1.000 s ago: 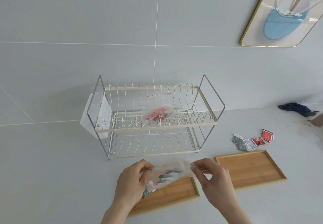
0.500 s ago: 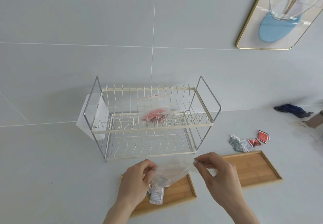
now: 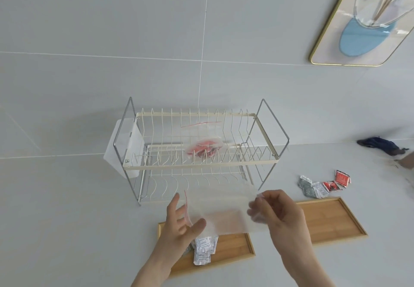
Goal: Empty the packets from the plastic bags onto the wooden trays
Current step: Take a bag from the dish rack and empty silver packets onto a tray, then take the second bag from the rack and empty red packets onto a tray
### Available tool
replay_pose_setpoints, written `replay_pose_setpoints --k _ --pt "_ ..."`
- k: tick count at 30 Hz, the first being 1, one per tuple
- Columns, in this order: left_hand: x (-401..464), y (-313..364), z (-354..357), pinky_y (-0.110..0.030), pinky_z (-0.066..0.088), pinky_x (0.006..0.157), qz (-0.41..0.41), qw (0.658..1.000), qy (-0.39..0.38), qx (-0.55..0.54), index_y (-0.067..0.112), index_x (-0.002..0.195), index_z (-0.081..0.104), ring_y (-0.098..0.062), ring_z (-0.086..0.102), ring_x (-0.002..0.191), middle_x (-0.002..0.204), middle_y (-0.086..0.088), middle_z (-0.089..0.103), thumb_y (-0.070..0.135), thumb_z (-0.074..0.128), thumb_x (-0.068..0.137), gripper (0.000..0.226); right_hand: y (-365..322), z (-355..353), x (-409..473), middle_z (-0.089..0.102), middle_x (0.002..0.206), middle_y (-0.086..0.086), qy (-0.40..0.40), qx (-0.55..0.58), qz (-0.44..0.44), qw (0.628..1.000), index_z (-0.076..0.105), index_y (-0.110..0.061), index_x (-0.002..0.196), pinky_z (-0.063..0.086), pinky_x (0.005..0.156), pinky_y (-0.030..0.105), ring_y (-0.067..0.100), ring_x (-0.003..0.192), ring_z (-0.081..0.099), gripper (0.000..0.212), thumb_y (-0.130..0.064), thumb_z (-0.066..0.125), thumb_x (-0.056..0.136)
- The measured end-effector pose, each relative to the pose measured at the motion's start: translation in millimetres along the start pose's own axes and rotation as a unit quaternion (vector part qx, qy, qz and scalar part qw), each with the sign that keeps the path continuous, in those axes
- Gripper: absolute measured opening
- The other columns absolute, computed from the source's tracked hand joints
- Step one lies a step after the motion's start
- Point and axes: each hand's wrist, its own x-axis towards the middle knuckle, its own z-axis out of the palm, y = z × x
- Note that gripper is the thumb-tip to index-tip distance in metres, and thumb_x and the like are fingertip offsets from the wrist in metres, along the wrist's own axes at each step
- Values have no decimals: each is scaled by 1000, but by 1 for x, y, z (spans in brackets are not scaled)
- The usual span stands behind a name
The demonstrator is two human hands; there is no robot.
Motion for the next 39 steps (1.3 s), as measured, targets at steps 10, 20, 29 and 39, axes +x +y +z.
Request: replay_pose_setpoints --k 10,20,29,39 --pt "-25 -16 -44 -30 53 61 -49 983 105 -145 7 108 69 -22 66 67 79 -13 74 16 75 65 44 53 46 -10 74 82 11 -128 29 240 962 70 -1 109 61 65 40 28 70 74 18 -1 69 90" --pt "-64 -51 -114 -34 54 63 -65 960 247 -112 21 105 69 -24 69 77 91 -9 75 13 78 75 32 93 121 -22 69 88 18 -151 -92 249 952 66 -4 100 61 58 39 31 66 69 10 -1 68 91" --pt "-93 -96 -158 -48 59 88 -117 904 409 -29 32 101 61 -23 72 91 100 1 74 23 71 88 19 120 191 -43 72 91 16 -221 -204 223 927 68 -11 101 57 47 32 26 66 71 18 -1 65 87" --pt "-98 -92 -184 -45 47 101 -134 870 467 87 24 150 35 -29 51 133 150 -4 48 26 73 87 74 100 219 -36 65 123 2 -282 -300 120 903 58 -25 135 53 96 38 20 103 64 48 -27 70 88"
